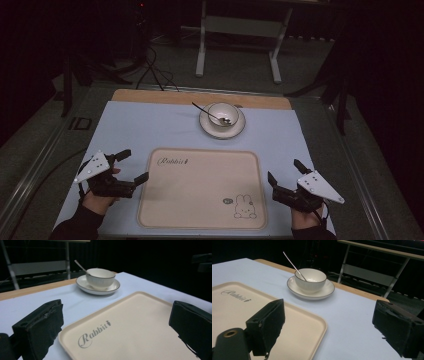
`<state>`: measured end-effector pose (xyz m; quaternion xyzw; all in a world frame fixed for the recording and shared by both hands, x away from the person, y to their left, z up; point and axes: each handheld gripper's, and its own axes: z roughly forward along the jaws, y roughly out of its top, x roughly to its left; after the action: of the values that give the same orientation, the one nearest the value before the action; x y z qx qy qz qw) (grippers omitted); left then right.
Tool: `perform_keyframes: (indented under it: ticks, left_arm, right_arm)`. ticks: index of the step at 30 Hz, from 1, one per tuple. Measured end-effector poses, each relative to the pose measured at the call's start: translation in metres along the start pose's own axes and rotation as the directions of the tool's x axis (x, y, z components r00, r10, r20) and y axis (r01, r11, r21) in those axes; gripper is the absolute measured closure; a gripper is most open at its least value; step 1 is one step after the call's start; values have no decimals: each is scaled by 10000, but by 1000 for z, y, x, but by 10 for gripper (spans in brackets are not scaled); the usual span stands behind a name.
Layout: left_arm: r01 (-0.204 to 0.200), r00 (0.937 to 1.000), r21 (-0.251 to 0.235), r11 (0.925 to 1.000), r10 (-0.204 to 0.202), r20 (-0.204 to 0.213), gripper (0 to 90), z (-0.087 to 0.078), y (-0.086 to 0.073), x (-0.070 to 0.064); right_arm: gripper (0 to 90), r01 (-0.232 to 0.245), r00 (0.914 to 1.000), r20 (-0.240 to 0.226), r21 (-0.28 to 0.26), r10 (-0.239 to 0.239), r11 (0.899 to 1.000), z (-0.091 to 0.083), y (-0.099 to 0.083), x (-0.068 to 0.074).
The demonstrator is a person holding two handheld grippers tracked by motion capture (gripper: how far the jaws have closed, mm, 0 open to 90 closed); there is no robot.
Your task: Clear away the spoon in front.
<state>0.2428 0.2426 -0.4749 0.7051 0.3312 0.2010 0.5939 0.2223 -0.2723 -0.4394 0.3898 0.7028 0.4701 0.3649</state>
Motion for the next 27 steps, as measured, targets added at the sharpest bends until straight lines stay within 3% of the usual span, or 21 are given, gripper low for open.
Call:
perform_keyframes:
  ticks: [4, 8, 9, 17, 19, 23, 27]
  left_arm:
    - [-18, 9999, 63, 10000, 19, -153, 0, 2, -1, 2]
    - [134, 9999, 275, 9995, -133, -56, 0, 5, -2, 4]
    - [264, 9995, 375, 9989, -271, 185, 0, 6, -2, 3]
    - [398, 9947, 840, 9957, -474, 910, 0, 14, 10, -12]
    - [451, 9872, 879, 9951, -578, 1483, 0, 16, 16, -17]
    - [-186, 9777, 1004, 9948, -29, 2101, 0, 23, 29, -29]
    - [-572, 9716, 970, 9936, 331, 2341, 0, 28, 42, -37]
  right_arm:
    - [109, -34, 10000, 50, 83, 33, 10000, -1, 0, 0]
    - [109, -59, 10000, -2, 21, 59, 10000, -3, 0, 0]
    - [109, -62, 10000, -28, 8, 62, 10000, -4, 0, 0]
    - [109, -26, 10000, -94, 34, 27, 10000, -5, 1, 3]
    - [109, 36, 9999, -111, 48, -35, 10000, -5, 1, 4]
    - [109, 68, 9999, -159, 61, -67, 10000, -4, 1, 5]
    - [109, 36, 9999, -168, 52, -35, 10000, -4, 1, 5]
